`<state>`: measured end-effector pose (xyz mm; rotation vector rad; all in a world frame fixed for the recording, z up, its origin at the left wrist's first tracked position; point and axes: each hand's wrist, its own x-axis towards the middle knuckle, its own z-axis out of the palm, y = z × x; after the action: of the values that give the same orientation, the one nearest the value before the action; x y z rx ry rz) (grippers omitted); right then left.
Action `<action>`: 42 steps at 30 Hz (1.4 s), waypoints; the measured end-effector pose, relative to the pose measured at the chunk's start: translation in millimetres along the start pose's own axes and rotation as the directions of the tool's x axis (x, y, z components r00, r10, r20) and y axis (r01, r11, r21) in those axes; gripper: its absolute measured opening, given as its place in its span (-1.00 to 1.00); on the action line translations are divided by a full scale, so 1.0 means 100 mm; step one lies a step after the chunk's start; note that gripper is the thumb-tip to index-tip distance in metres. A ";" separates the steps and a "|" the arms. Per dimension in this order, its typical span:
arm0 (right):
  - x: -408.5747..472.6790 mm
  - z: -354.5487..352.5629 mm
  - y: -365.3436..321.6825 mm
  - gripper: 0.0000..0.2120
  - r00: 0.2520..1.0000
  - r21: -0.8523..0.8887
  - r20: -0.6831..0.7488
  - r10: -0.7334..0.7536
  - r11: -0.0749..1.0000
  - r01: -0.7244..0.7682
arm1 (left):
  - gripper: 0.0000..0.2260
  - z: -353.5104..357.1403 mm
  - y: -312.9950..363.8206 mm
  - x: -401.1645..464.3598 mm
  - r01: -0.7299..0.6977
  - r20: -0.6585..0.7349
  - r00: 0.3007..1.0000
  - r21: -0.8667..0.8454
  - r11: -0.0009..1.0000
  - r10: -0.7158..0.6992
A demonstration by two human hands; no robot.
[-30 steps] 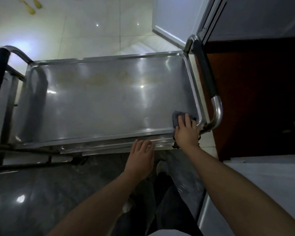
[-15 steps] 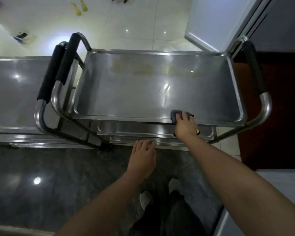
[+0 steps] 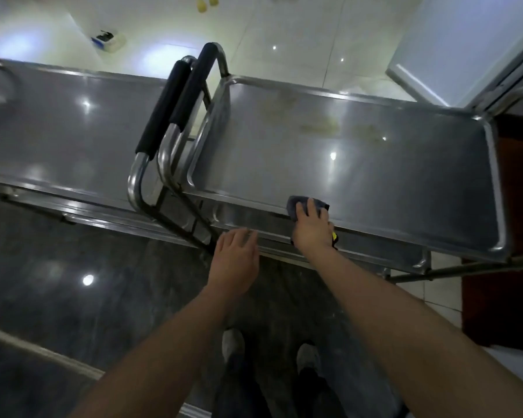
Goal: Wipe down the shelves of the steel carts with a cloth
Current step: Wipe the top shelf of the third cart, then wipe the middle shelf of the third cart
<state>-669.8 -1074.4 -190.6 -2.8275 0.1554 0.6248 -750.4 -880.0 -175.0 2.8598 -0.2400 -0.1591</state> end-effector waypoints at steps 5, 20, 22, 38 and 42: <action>0.15 0.15 -0.63 -0.30 0.998 -0.002 -0.036 -0.048 0.999 0.048 | -0.63 0.03 -0.58 0.08 0.006 0.042 0.999 0.007 1.000 -0.006; 0.45 0.50 -2.55 -0.25 0.984 -0.077 -0.012 -0.179 0.981 0.178 | -0.58 0.03 -2.24 0.02 -0.080 0.020 0.997 -0.027 0.996 0.081; 0.39 0.60 -2.51 -0.28 0.967 -0.095 -0.069 -0.244 0.967 0.237 | -0.60 0.08 -2.30 -0.03 -0.055 0.024 0.998 -0.040 0.998 0.056; 0.00 1.73 -1.39 -0.27 0.974 -0.078 -0.088 -0.209 0.976 0.203 | -0.57 0.79 -2.16 -0.08 -0.018 0.034 0.999 -0.043 0.999 0.019; 0.56 2.01 -1.42 -0.27 0.980 -0.089 -0.036 -0.195 0.978 0.191 | -0.57 1.35 -2.32 0.22 -0.039 0.066 0.997 -0.139 0.989 0.049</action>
<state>-678.2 -888.7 -360.8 -2.8918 -0.1406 0.5381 -711.9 -697.2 -369.2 2.7124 -0.2935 -0.2566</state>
